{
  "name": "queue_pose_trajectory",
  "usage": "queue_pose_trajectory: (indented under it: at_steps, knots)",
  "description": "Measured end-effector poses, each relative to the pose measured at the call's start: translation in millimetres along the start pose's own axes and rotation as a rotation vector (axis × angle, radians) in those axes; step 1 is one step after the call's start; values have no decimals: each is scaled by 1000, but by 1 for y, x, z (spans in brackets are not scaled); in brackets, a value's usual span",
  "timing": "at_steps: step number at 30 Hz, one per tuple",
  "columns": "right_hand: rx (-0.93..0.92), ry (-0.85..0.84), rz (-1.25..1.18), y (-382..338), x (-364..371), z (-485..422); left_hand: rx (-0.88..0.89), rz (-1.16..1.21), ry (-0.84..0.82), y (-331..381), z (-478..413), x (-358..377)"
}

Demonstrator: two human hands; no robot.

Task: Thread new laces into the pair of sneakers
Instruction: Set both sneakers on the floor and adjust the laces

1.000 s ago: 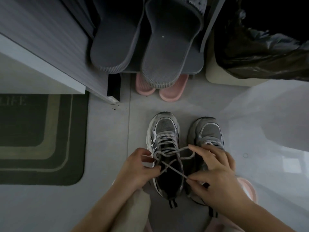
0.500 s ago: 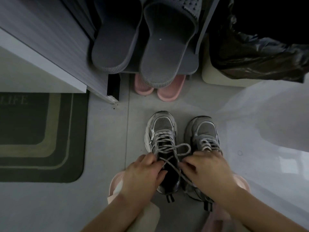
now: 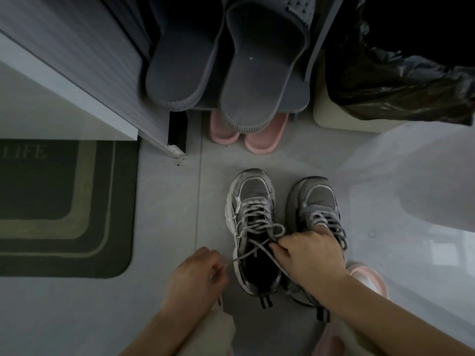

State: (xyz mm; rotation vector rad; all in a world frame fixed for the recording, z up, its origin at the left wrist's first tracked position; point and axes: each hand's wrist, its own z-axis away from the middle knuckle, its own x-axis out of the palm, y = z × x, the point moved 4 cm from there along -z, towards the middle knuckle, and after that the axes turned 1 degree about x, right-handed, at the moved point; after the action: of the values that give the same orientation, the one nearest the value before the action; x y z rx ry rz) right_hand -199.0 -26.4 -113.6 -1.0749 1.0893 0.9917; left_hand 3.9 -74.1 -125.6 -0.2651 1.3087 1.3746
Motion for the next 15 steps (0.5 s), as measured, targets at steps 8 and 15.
queue_pose_trajectory:
  at_steps: [8, 15]
  knots:
    - [3, -18, 26, 2, 2, 1, -167, -20, -231, -36, 14, 2]
    - [-24, -56, -6, 5, 3, 0, -176, -26, -422, -24, 8, 1]
